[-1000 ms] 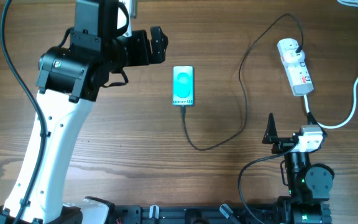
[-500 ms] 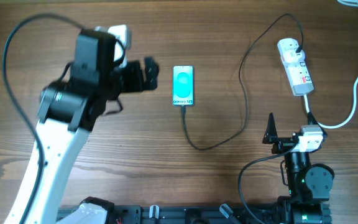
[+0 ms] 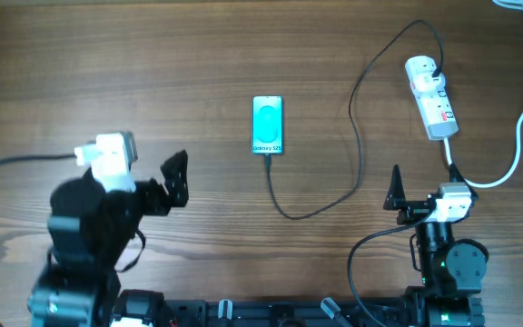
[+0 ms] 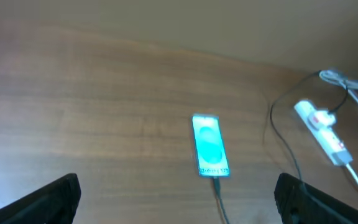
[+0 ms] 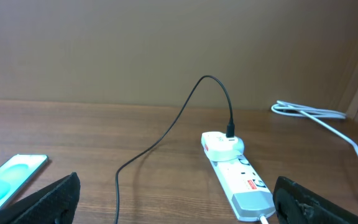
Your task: Plug charger to phone and switch on socket
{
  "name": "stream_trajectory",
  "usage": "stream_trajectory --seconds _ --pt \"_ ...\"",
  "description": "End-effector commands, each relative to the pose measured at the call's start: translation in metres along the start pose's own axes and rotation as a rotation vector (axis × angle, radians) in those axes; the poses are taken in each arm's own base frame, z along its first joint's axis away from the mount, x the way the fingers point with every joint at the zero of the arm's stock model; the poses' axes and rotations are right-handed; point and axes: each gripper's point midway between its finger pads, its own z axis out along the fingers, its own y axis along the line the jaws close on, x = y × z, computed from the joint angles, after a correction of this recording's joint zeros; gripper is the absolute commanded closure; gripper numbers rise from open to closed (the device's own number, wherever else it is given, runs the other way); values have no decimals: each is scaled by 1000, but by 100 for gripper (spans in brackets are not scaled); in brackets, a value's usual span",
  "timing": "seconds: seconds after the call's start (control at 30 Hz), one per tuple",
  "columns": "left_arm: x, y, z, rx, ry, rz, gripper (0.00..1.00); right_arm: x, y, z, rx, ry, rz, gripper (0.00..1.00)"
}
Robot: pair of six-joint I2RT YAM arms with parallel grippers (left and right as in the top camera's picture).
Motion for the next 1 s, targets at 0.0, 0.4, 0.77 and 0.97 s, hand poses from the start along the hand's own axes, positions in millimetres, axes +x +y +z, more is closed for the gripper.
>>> stream_trajectory --seconds 0.0,0.4,0.77,0.97 --pt "23 10 -1 7 -81 43 0 -1 -4 -1 18 -9 -5 0" --pt "55 35 18 48 -388 64 0 -1 -4 -1 19 -9 -6 0" --pt "49 49 18 27 -561 93 0 -1 -4 -1 18 -9 -6 0" --pt "51 57 20 -5 -559 104 0 -1 -4 -1 18 -9 -6 0"
